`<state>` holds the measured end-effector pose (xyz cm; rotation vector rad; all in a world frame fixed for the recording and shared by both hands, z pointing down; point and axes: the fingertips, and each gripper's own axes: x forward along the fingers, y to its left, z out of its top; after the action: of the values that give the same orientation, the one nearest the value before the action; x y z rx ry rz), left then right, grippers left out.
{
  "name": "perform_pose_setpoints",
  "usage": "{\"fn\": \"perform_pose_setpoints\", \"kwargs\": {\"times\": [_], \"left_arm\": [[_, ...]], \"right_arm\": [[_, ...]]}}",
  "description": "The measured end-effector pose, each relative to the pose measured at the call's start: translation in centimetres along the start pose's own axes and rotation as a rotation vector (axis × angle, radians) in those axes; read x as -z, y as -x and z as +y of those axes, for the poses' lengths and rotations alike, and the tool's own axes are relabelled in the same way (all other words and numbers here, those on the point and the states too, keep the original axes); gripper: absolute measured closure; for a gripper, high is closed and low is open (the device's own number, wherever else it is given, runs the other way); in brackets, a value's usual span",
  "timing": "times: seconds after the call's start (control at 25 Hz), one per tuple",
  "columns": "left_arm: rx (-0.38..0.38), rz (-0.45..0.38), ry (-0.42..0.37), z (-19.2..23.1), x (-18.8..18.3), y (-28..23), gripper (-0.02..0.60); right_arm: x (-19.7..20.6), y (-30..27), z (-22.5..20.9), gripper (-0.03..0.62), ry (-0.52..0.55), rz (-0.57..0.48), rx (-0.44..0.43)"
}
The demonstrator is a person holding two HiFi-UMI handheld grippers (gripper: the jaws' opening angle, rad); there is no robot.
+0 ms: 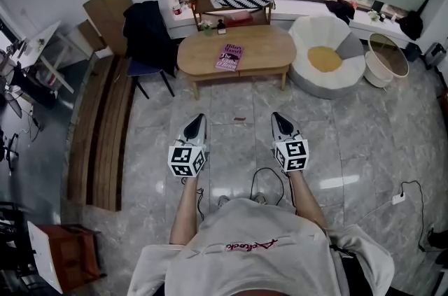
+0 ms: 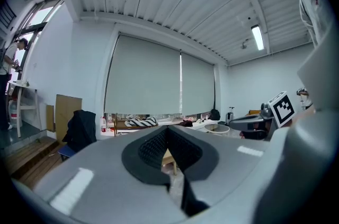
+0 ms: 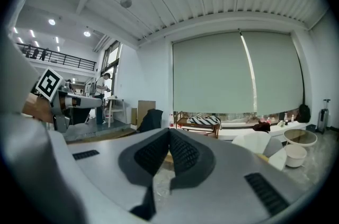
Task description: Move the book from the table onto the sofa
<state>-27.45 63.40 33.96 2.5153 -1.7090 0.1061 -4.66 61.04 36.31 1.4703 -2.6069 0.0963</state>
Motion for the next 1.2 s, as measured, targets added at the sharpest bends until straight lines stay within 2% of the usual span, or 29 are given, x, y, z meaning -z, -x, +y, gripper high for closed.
{"fn": "perform_pose_setpoints", "kwargs": {"times": [0.4,0.72,1.2], "left_arm": [[-0.036,-0.003,0.003,-3.9,-0.2,-1.7,0.574],[-0.028,-0.004,-0.007,-7.2,-0.4,-3.9,0.574],[-0.028,-0.011,0.010,-7.0,-0.1,-5.8,0.574]], "right_arm": [[0.8,0.7,-2.3,0.586,0.020,0.013,-0.077],[1.0,1.5,-4.9,0.586,0.012,0.009,-0.100],[1.8,0.3,-5.8,0.586,-0.005,0.016,-0.121]]}}
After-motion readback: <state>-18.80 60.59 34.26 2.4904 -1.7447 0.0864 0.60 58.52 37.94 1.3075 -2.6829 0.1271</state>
